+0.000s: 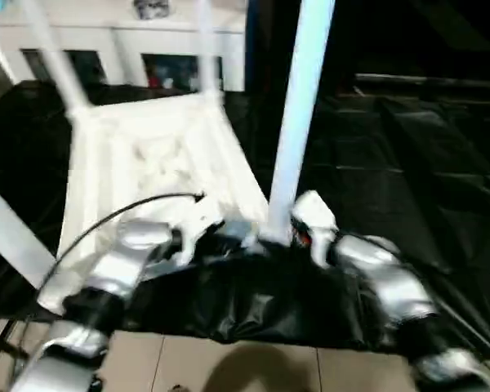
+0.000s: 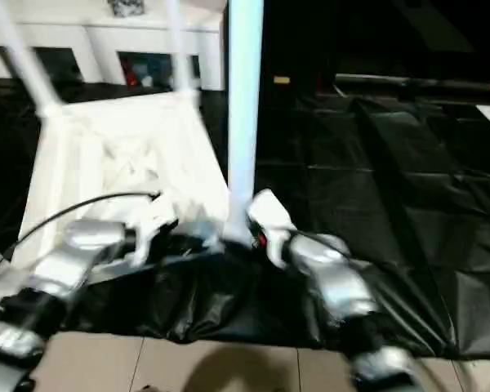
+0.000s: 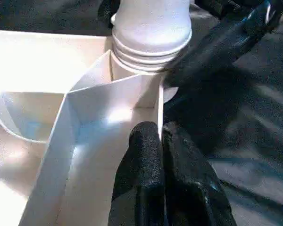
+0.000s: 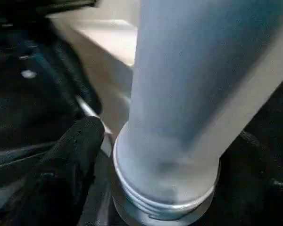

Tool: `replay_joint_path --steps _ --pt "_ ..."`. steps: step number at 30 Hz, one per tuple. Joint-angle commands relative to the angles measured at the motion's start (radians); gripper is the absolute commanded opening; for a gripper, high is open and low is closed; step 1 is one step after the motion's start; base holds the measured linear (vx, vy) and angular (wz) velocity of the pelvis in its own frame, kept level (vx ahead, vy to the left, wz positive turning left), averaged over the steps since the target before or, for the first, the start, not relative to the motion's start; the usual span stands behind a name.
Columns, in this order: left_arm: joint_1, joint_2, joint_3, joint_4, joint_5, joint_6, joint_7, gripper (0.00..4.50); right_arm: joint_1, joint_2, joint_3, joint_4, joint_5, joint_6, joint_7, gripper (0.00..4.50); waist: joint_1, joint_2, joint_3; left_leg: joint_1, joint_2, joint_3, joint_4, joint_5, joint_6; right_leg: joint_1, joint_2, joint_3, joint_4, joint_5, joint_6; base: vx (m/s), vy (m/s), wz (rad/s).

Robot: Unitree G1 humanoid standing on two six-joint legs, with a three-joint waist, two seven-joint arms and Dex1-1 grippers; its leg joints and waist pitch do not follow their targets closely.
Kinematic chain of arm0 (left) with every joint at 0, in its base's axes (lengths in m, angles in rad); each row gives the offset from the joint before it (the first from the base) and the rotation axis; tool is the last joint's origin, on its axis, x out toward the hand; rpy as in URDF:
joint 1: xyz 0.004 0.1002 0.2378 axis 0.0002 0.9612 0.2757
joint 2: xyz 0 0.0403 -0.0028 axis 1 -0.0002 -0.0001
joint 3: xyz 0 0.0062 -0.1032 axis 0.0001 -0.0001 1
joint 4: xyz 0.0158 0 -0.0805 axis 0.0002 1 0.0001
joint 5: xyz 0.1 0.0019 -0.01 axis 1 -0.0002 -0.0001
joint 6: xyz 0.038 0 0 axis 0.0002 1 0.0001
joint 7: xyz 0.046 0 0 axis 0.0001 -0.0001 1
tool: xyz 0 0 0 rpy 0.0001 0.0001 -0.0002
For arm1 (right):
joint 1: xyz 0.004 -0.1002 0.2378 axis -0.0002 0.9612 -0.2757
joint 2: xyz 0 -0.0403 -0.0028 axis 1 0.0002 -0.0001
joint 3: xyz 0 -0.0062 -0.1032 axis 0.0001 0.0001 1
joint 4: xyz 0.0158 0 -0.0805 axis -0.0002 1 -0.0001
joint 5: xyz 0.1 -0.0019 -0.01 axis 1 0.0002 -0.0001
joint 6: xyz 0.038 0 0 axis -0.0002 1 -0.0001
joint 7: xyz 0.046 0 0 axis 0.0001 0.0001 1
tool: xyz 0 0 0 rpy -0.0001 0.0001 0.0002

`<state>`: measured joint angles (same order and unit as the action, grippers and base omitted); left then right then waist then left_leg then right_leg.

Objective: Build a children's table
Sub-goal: Rotate leg to tighten

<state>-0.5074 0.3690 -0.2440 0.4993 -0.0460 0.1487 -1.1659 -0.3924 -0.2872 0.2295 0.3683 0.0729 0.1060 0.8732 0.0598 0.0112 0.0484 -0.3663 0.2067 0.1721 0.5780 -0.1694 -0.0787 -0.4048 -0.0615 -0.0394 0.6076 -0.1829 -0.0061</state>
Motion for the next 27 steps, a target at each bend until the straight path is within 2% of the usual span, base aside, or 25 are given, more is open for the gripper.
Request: replay_joint_path --steps 1,4,5,7,8,10,11,14,16,21,27 --pt "0.010 -0.001 -0.026 -0.041 -0.047 -0.022 -0.084 0.00 0.008 -0.032 0.034 -0.056 0.031 0.008 0.099 3.77 -0.002 -0.002 -0.057 0.010 0.018 0.001 -0.067 -0.276 0.022 0.047 -0.059 0.038 -0.080 -0.250 -0.194 0.000 0.000 0.00" --pt "0.013 0.025 -0.038 -0.047 -0.051 -0.027 -0.142 0.00 0.017 -0.069 0.047 -0.089 0.050 0.021 0.172 3.77 0.002 -0.004 -0.057 0.009 0.019 0.001 -0.065 -0.267 0.027 0.047 -0.058 0.038 -0.077 -0.235 -0.199 0.000 0.000 0.00" --pt "0.013 0.034 -0.044 -0.047 -0.051 -0.026 -0.170 0.00 0.018 -0.078 0.049 -0.094 0.056 0.020 0.195 3.77 0.003 -0.007 -0.057 0.009 0.019 0.001 -0.066 -0.262 0.029 0.048 -0.059 0.037 -0.077 -0.235 -0.199 0.000 0.000 0.00" --pt "0.014 0.036 -0.046 -0.047 -0.052 -0.023 -0.177 0.00 0.018 -0.079 0.049 -0.093 0.057 0.017 0.198 3.77 0.003 -0.006 -0.057 0.009 0.019 0.002 -0.066 -0.259 0.027 0.046 -0.060 0.037 -0.076 -0.238 -0.200 0.000 0.000 0.00" --pt "0.013 0.042 -0.050 -0.052 -0.053 -0.015 -0.194 0.00 0.019 -0.083 0.052 -0.098 0.060 0.018 0.213 3.77 0.002 -0.010 -0.057 0.009 0.019 0.002 -0.065 -0.257 0.025 0.046 -0.060 0.037 -0.076 -0.237 -0.202 0.000 0.000 0.00" --pt "0.009 0.055 -0.060 -0.058 -0.053 -0.005 -0.222 0.00 0.025 -0.095 0.065 -0.113 0.070 0.025 0.255 3.77 0.004 -0.007 -0.056 0.009 0.020 0.001 -0.065 -0.252 0.029 0.047 -0.060 0.037 -0.075 -0.235 -0.204 0.000 0.000 0.00" --pt "0.009 0.057 -0.061 -0.058 -0.052 -0.005 -0.225 0.00 0.026 -0.097 0.067 -0.114 0.070 0.024 0.258 3.52 0.004 -0.007 -0.056 0.009 0.020 0.001 -0.065 -0.252 0.029 0.047 -0.060 0.037 -0.075 -0.235 -0.204 0.000 0.000 0.00" --pt "0.010 0.059 -0.060 -0.056 -0.051 -0.009 -0.231 0.00 0.033 -0.100 0.080 -0.124 0.067 0.031 0.265 3.38 0.005 -0.012 -0.056 0.009 0.018 0.002 -0.064 -0.246 0.028 0.047 -0.061 0.037 -0.076 -0.239 -0.204 0.000 0.000 0.00" --pt "0.008 0.058 -0.060 -0.052 -0.049 -0.013 -0.231 0.00 0.034 -0.101 0.084 -0.126 0.067 0.034 0.271 3.25 0.005 -0.011 -0.056 0.009 0.019 0.002 -0.064 -0.245 0.026 0.047 -0.061 0.037 -0.076 -0.243 -0.202 0.000 0.000 0.00" --pt "0.006 0.052 -0.049 -0.035 -0.047 -0.015 -0.209 0.00 0.041 -0.105 0.095 -0.131 0.058 0.029 0.281 2.73 0.007 -0.014 -0.057 0.009 0.018 0.002 -0.063 -0.245 0.026 0.048 -0.061 0.037 -0.076 -0.251 -0.197 0.000 0.000 0.00" --pt "0.003 0.039 -0.032 -0.019 -0.041 -0.033 -0.159 0.00 0.049 -0.102 0.099 -0.124 0.044 0.019 0.273 2.64 0.011 -0.013 -0.056 0.008 0.018 0.002 -0.063 -0.238 0.028 0.048 -0.061 0.037 -0.076 -0.247 -0.196 0.000 0.000 0.00"
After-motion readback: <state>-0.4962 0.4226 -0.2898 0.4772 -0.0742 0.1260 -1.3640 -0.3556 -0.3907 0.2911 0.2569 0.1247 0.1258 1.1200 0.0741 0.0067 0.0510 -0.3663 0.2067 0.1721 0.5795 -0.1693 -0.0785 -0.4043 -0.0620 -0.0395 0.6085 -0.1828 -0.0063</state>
